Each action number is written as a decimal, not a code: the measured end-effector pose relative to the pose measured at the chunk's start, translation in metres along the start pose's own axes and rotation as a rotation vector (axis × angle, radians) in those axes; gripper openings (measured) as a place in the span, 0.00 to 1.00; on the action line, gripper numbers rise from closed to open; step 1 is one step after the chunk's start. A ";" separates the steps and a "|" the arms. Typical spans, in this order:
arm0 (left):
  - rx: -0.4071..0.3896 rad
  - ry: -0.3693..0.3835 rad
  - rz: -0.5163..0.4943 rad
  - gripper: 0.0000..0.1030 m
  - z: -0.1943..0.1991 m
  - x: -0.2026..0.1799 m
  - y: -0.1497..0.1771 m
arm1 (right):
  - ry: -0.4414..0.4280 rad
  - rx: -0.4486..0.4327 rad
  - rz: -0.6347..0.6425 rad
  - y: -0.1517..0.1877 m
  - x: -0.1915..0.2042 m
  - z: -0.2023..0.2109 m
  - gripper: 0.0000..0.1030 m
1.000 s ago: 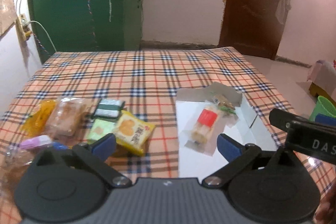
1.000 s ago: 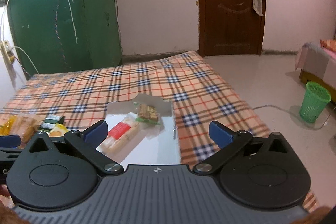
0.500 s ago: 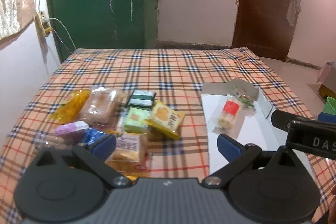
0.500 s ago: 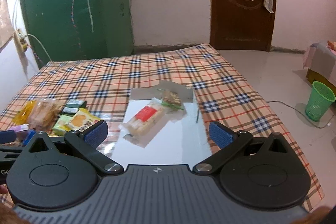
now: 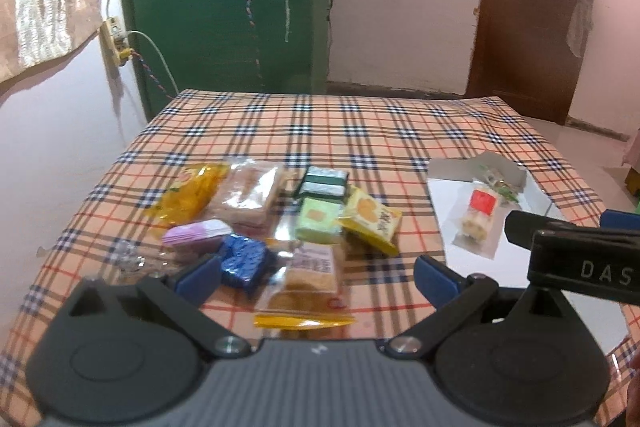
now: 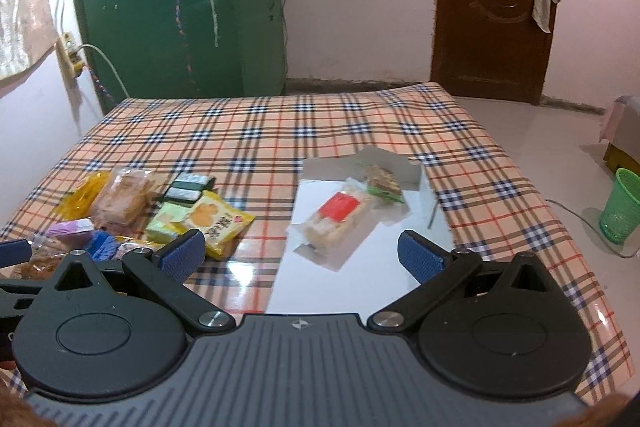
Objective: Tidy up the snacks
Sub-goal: 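Withdraw both tools from the box back toward the snack pile, then grasp the round cookie bag with the left tool while the right tool grasps the brown-wrapped cake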
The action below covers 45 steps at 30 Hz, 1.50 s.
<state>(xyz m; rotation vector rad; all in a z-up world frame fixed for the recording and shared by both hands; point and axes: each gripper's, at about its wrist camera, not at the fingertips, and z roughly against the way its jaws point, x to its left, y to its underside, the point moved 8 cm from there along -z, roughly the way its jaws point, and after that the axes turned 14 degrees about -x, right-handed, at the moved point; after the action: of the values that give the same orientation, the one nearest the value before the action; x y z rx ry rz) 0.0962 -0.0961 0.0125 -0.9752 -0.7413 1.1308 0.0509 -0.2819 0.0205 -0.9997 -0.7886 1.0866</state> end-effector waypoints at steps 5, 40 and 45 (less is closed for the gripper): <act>-0.006 -0.024 0.000 0.98 0.003 0.016 0.001 | -0.032 0.004 0.015 0.001 0.019 -0.007 1.00; -0.006 -0.218 0.041 0.98 -0.014 0.131 0.060 | -0.215 0.049 0.083 0.062 0.094 -0.015 1.00; 0.024 -0.234 -0.034 0.98 -0.046 0.136 0.060 | -0.229 0.074 0.094 0.072 0.100 -0.020 1.00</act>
<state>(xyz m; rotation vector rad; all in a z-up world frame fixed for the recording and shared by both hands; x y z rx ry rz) 0.1511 0.0303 -0.0605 -0.8155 -0.9266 1.2338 0.0737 -0.1817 -0.0494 -0.8663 -0.8851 1.3187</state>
